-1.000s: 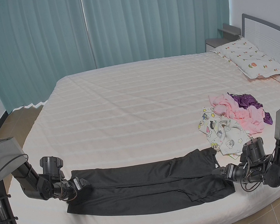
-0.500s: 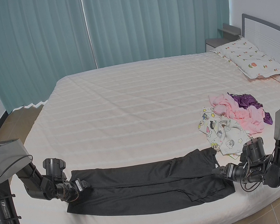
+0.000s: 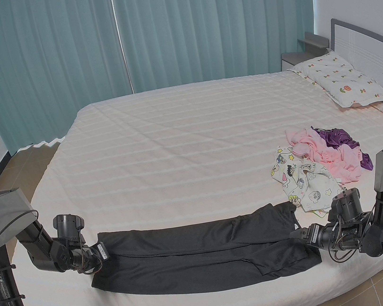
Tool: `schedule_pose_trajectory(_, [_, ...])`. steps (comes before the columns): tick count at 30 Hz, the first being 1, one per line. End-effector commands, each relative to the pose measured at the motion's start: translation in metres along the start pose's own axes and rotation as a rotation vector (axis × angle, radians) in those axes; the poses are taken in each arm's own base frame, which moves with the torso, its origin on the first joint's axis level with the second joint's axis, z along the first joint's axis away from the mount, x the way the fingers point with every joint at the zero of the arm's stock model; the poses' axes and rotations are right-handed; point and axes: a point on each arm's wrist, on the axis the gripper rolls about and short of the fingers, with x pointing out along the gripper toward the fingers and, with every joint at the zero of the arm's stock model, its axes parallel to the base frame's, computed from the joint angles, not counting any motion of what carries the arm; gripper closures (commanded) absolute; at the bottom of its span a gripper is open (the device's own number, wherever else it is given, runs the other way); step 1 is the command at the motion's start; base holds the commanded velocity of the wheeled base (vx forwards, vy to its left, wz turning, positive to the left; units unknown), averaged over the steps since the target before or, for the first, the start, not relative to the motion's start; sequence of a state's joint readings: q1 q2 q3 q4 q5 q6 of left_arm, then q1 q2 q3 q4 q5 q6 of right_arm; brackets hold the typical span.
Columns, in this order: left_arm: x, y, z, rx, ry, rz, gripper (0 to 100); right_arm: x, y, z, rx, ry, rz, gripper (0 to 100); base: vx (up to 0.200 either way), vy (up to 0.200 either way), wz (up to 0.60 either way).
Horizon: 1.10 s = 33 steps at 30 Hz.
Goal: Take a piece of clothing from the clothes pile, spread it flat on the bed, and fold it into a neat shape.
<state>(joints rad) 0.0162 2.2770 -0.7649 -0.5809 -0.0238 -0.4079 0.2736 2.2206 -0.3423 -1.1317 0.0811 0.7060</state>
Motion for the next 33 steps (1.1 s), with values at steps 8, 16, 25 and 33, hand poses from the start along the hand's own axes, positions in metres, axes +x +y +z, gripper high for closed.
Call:
schedule_pose_trajectory(8, [-0.004, 0.006, 0.002, -0.014, -0.003, 0.014, 100, 0.000, 0.000, 0.000, 0.000, -0.002, 0.002, 0, 0.000, 0.000, 0.00])
schedule_pose_trajectory(16, [-0.003, 0.008, 0.001, -0.015, -0.008, 0.037, 0, 0.000, 0.000, 0.000, -0.001, 0.002, -0.001, 0, 0.000, 0.000, 0.00])
schedule_pose_trajectory(25, [-0.014, 0.006, 0.013, -0.034, -0.058, 0.014, 0, -0.001, 0.000, -0.001, -0.001, 0.002, -0.001, 0, 0.000, 0.000, 0.00])
schedule_pose_trajectory(33, [-0.008, -0.005, 0.024, -0.010, -0.082, -0.037, 0, -0.002, 0.000, 0.000, -0.001, 0.000, -0.001, 0, 0.000, 0.000, 0.00])
